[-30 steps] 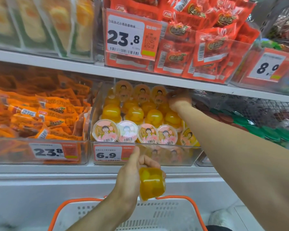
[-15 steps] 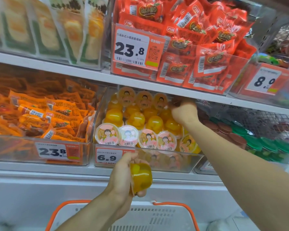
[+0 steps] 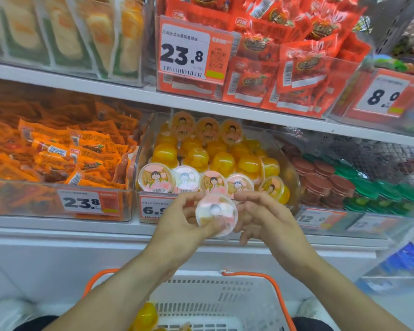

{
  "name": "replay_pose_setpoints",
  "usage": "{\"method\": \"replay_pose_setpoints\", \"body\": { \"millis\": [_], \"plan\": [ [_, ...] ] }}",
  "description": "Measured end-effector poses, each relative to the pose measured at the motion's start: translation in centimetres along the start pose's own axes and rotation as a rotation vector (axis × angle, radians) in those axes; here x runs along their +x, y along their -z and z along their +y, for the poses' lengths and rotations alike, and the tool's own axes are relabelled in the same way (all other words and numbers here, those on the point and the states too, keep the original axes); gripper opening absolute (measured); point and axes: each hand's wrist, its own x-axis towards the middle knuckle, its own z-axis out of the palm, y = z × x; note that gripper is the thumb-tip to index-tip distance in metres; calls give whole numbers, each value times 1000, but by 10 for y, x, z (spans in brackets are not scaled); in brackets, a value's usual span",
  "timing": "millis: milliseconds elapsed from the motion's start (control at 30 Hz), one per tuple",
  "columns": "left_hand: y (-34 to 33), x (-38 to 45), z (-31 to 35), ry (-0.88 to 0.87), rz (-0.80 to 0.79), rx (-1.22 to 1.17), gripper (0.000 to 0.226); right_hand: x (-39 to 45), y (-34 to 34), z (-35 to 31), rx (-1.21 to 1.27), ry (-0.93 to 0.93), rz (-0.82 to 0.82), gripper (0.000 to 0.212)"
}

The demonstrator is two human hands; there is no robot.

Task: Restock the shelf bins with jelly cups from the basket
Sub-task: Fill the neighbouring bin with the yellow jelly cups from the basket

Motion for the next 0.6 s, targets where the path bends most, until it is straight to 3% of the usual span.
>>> {"method": "replay_pose_setpoints", "body": {
  "millis": [100, 267, 400, 500, 600],
  "plan": [
    [3, 4, -2, -9, -12, -11, 60, -8, 3, 5, -86, 7, -57, 30],
    [-6, 0, 0, -155, -52, 19, 33, -12, 7, 6, -44, 10, 10, 31],
    [-17, -1, 6, -172, -11, -11, 22, -6, 12, 5, -26, 110, 220, 14],
    [-19, 0, 1, -99, -4, 20, 17, 13, 25, -11, -44, 146, 424, 13],
    [-19, 2, -4, -88, -5, 41, 14, 54, 45, -33, -188, 146, 508, 12]
  ]
}}
